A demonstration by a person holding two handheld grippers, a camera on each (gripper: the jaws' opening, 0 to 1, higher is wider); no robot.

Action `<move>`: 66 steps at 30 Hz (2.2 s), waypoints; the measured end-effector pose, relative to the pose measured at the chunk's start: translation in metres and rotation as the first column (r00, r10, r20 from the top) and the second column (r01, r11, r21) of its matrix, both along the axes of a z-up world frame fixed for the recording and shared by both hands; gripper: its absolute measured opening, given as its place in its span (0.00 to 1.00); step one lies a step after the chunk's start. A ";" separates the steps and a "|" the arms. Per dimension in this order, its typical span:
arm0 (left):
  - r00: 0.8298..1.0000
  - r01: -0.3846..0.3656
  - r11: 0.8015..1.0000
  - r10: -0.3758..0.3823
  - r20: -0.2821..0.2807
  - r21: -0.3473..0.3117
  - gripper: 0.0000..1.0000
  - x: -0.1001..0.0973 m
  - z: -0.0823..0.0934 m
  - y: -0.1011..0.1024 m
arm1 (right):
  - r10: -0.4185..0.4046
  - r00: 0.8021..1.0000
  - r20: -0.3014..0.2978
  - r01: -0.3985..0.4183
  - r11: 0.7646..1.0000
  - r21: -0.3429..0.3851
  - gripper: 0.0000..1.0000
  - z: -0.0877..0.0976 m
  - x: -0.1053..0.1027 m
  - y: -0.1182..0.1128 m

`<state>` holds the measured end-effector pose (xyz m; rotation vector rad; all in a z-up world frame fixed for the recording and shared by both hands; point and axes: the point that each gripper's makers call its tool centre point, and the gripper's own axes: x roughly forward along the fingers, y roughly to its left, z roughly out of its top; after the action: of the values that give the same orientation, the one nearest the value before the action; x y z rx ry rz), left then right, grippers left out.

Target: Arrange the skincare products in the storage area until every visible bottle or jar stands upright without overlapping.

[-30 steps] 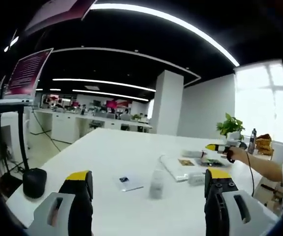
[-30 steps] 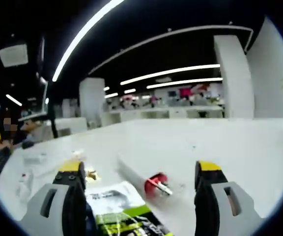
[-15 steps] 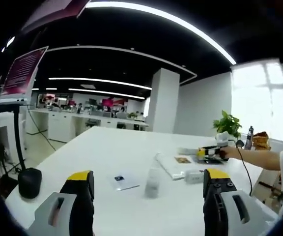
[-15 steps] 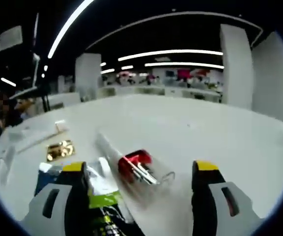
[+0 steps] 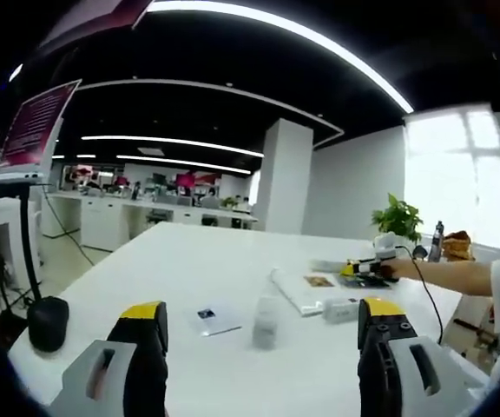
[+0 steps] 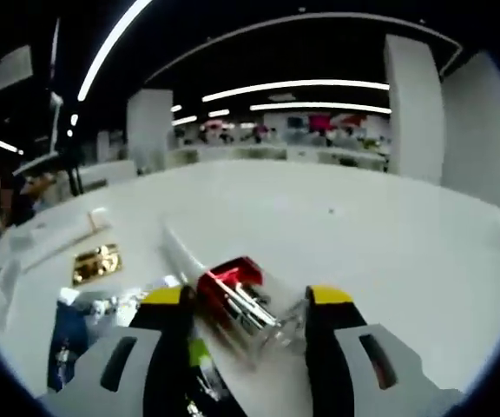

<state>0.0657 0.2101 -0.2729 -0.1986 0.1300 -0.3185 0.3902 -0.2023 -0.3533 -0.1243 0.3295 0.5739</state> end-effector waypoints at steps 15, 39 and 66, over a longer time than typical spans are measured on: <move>1.000 -0.013 1.000 0.013 0.011 -0.019 0.93 0.000 0.005 0.008 | 0.061 0.998 -0.026 -0.062 0.998 -0.029 0.38 0.002 -0.014 0.005; 0.999 -0.025 1.000 0.025 0.028 -0.014 0.93 -0.002 0.011 0.017 | 0.029 0.980 -0.198 -0.032 0.999 -0.013 0.29 0.056 -0.038 0.016; 0.998 -0.060 0.998 0.062 0.030 -0.035 0.93 -0.004 0.008 0.031 | -0.206 0.978 -0.019 0.206 0.975 0.077 0.29 0.146 -0.004 0.007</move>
<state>0.0621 0.2416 -0.2650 -0.2310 0.0876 -0.2630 0.3864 -0.1953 -0.2069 -0.0104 0.3254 0.3814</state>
